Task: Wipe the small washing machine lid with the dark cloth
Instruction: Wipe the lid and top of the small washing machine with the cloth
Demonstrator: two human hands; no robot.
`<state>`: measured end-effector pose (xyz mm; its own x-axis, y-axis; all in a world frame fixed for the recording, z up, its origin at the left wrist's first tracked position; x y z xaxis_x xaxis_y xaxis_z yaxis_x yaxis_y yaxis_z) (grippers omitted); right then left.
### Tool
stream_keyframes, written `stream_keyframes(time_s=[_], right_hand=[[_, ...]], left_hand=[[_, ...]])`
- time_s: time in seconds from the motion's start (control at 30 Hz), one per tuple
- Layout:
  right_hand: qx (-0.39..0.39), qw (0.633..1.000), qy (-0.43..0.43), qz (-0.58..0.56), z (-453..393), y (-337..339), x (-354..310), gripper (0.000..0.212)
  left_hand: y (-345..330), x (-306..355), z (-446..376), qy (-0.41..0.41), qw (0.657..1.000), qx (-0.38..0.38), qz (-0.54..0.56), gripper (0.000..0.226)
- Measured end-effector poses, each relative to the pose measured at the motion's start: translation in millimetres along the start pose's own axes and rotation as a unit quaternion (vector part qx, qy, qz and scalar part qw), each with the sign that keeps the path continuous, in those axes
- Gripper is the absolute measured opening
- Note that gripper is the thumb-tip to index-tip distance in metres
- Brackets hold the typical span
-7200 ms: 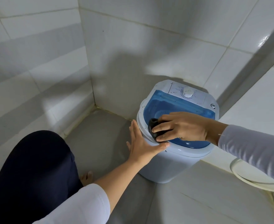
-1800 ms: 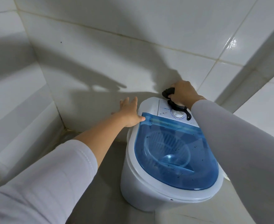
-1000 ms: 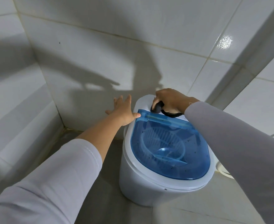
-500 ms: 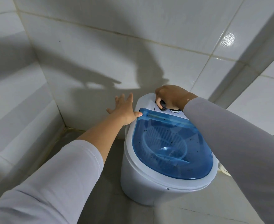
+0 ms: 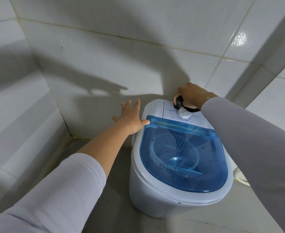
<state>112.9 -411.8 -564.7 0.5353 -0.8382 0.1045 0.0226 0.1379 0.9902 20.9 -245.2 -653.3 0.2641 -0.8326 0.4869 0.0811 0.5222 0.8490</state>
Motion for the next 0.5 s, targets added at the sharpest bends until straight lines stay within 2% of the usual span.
stream_keyframes(time_s=[0.37, 0.5], right_hand=[[0.016, 0.994, -0.08, -0.075, 13.4, -4.1, 24.8, 0.051], [0.013, 0.991, -0.098, -0.093, 19.1, -5.3, 32.2, 0.051]], left_hand=[[3.2, 13.2, 2.0, -0.009, 1.0, 0.004, -0.018, 0.085], [3.7, 32.6, -1.6, -0.016, 1.0, 0.01, 0.008, 0.075]])
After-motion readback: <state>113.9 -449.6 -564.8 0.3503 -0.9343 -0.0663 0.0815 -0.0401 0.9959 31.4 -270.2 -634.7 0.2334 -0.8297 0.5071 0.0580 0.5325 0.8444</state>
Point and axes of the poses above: each hand's wrist, its own z-axis away from the middle knuckle, its own y-axis out of the back of the hand, x = y × z, the point moved 4 cm from there along -z, towards the middle knuckle
